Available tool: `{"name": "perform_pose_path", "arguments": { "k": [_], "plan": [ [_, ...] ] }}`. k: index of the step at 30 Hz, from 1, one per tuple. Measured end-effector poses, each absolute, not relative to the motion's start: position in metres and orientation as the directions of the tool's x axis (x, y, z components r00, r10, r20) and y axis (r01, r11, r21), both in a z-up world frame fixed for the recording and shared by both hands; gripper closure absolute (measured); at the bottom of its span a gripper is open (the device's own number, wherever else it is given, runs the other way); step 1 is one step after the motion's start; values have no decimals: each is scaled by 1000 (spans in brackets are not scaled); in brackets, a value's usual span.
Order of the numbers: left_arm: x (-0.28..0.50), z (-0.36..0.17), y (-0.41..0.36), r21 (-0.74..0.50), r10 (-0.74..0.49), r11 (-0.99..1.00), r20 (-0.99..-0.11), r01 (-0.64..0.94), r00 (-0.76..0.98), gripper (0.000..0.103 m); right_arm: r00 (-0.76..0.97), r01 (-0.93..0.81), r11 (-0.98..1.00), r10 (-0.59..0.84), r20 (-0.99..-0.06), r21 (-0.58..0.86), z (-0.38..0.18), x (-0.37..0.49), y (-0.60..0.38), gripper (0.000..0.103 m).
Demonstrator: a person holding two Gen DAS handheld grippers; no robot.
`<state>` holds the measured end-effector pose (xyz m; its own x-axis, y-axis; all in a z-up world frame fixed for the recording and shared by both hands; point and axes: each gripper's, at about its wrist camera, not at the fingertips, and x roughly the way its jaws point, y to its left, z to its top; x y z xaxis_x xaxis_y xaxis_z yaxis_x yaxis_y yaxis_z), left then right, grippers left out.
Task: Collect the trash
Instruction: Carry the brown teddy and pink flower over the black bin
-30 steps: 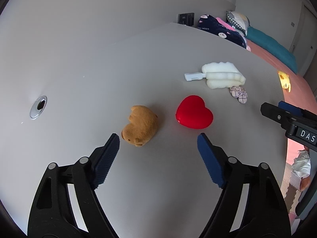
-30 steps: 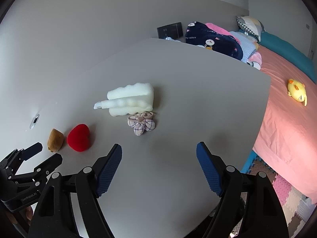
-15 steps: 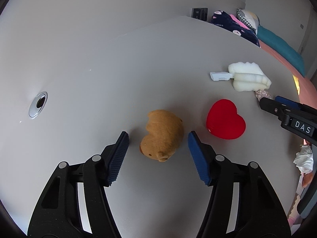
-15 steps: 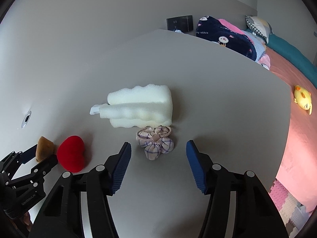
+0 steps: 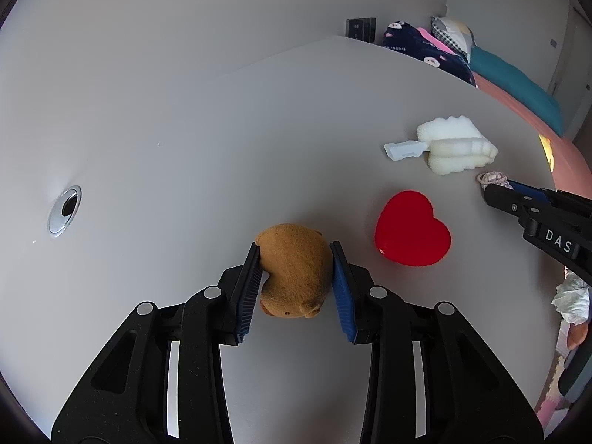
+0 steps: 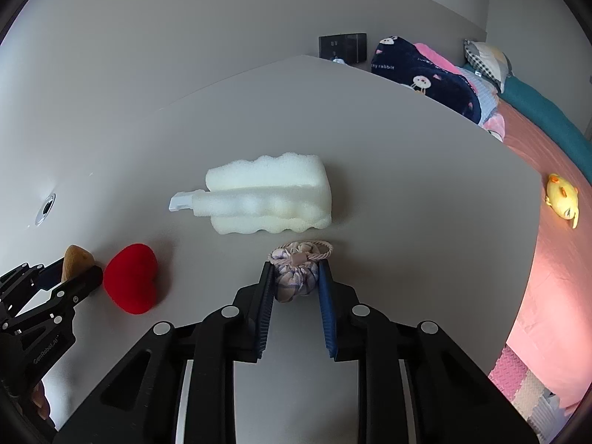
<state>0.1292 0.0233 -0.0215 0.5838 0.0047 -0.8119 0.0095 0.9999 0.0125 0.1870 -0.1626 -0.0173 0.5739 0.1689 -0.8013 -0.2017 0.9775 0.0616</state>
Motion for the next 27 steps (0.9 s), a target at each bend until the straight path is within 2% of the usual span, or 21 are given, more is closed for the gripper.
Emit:
{"name": "perform_pose_path", "arguments": {
  "k": [17,27],
  "plan": [
    [103,-3,0,58,22,998,-793,40,609,67,610,-191,980,168,-774,63,8,140,-185,78],
    [79,9,-29,49,-29,993,-773,105,634,67,639,-156,985,152,-754,66,19,102,-210,78]
  ]
}}
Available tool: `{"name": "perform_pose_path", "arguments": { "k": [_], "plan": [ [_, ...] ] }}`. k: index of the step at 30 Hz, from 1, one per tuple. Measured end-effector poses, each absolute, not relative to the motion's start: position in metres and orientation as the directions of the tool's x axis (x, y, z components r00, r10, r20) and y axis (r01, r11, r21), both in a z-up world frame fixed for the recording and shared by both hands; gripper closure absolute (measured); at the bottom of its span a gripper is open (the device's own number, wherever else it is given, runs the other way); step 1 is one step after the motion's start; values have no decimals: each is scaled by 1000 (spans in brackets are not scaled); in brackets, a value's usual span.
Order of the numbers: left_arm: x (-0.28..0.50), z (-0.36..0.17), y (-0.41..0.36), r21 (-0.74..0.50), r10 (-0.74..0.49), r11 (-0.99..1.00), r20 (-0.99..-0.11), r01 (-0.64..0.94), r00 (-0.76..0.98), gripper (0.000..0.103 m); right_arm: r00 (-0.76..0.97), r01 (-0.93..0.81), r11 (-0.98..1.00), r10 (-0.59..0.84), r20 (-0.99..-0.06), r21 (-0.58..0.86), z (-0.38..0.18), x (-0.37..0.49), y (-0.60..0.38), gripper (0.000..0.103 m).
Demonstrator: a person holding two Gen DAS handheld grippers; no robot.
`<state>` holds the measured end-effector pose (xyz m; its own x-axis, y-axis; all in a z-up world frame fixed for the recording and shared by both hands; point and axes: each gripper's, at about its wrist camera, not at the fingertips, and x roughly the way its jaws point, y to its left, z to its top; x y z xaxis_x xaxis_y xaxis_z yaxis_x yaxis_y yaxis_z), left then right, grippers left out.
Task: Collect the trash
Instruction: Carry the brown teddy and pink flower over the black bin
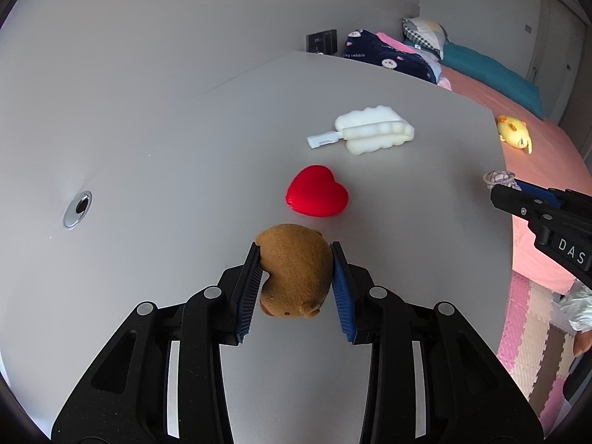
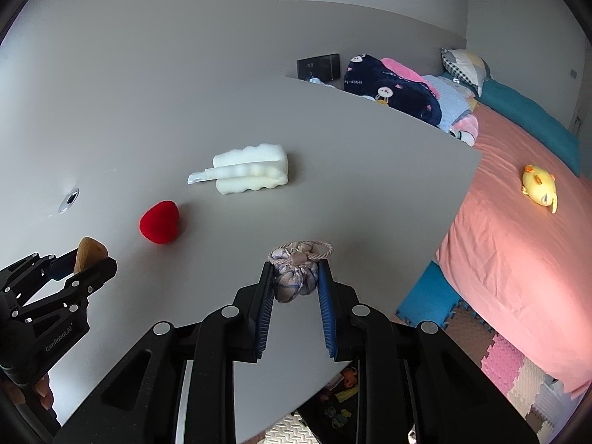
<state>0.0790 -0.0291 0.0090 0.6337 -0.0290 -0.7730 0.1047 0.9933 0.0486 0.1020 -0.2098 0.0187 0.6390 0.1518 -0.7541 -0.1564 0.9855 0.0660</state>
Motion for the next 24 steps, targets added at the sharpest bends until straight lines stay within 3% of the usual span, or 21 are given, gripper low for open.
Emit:
{"name": "perform_pose_path", "arguments": {
  "k": [24],
  "plan": [
    [22,16,-144,57,-203,928,-751,367,628,67,688,6,998,43,-724,64,26,17,-300,78]
  ]
}}
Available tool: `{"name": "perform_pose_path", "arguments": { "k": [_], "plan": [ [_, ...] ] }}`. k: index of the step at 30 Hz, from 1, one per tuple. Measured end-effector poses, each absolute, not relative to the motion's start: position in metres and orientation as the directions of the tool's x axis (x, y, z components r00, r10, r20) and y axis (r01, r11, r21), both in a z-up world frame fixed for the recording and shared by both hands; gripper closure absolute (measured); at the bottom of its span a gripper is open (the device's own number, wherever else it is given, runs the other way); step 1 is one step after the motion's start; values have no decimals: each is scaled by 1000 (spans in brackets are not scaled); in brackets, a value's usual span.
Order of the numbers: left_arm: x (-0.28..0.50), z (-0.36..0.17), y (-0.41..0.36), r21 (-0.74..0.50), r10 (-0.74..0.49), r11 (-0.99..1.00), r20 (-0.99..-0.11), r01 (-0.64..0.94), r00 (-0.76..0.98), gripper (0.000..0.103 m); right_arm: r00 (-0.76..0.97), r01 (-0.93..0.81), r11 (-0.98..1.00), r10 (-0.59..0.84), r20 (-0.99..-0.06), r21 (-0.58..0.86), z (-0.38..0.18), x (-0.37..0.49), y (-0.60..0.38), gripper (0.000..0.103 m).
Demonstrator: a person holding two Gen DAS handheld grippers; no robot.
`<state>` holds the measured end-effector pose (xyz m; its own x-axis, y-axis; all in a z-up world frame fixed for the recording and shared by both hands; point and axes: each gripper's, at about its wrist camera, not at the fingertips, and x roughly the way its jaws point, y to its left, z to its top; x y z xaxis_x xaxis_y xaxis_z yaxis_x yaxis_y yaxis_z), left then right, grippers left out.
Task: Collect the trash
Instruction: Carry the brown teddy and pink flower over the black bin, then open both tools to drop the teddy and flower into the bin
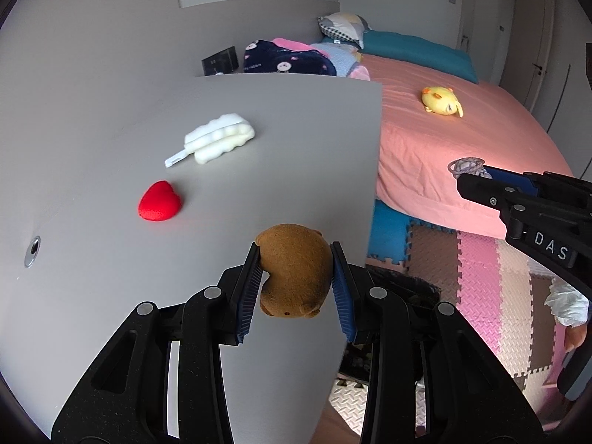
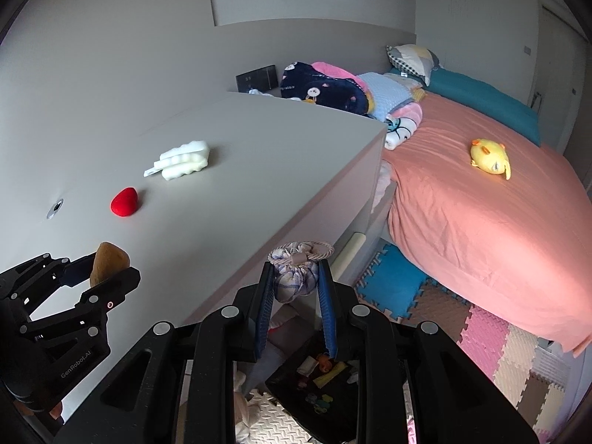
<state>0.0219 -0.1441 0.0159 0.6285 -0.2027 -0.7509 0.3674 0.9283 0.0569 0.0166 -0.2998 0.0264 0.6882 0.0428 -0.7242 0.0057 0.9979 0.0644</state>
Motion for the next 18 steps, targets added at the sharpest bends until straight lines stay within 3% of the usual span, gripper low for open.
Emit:
{"name": "perform_pose_path", "arguments": {
  "k": [18],
  "plan": [
    [0,7,-229,82,-311,819,-769,568,559,67,685,181,980,-62,-726,87,24,-24,-384,78]
  ]
}}
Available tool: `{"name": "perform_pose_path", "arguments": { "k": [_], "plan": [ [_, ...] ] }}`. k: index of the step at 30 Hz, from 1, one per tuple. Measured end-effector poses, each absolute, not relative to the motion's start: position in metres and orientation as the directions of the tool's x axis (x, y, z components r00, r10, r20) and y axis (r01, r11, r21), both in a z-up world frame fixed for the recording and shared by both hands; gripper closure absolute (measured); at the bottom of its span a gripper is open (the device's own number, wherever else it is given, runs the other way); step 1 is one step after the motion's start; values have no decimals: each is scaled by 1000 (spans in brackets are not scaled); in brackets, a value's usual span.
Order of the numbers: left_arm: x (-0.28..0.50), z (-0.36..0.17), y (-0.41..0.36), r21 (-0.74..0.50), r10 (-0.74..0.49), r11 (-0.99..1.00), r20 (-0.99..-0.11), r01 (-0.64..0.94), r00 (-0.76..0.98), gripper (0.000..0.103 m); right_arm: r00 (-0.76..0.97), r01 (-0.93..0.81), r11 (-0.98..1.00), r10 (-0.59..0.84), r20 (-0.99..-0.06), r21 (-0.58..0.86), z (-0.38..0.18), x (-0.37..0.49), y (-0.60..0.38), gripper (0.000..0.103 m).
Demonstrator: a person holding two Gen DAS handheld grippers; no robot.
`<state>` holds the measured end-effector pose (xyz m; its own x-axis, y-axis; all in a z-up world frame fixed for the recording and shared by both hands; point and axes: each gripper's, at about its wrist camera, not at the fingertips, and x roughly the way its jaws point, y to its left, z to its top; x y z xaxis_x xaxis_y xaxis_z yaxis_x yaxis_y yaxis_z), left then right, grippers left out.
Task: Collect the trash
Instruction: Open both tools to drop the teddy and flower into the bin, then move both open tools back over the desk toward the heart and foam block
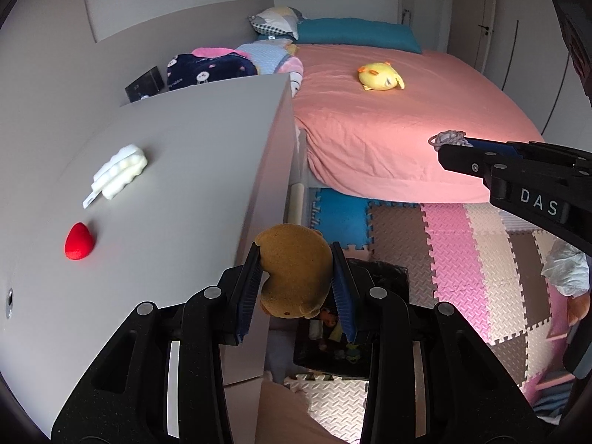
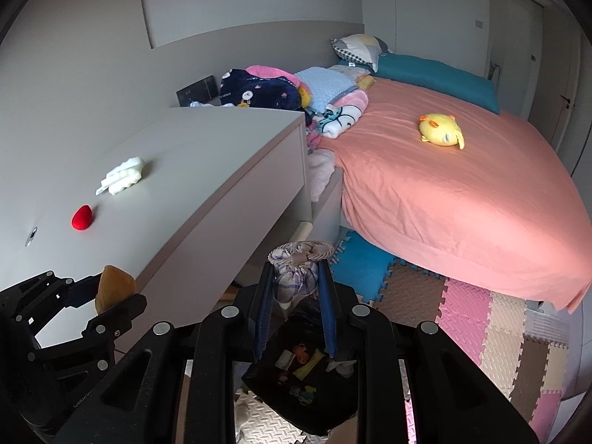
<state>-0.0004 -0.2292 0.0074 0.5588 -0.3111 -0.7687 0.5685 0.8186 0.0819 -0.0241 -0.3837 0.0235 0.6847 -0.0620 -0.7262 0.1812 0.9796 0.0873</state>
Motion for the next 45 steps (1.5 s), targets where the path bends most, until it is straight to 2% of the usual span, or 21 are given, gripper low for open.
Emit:
{"name": "perform_pose_path", "arguments": {
  "k": [7,8,9,10,11,15,33,45],
  "plan": [
    [-6,0,-250,91,-326,783,-783,615,530,67,678,213,973,-81,-730,89,21,-25,-396,78],
    [-6,0,-251,85,-330,778,-788,622,520,67,677,216,972,-82,-732,90,21,-25,-397,73],
    [-6,-2,-251,75,-336,770,-797,634,502,53,674,219,971,-79,-735,97,21,-24,-399,57],
    [-5,-3,-251,71,-332,769,-805,636,492,37,670,232,967,-82,-737,102,20,-23,-400,47],
    [-6,-2,-250,87,-319,781,-796,619,514,6,671,246,963,-89,-736,108,20,-23,-403,36],
    [-10,1,-244,131,-308,782,-769,610,560,7,670,305,946,-130,-731,110,19,-23,-412,25],
    [2,-4,-230,107,-289,812,-780,574,555,7,659,296,949,-120,-742,110,9,-13,-406,25],
    [22,-4,-204,84,-266,851,-783,519,562,7,664,222,969,-71,-745,106,8,14,-373,22]
  ]
}}
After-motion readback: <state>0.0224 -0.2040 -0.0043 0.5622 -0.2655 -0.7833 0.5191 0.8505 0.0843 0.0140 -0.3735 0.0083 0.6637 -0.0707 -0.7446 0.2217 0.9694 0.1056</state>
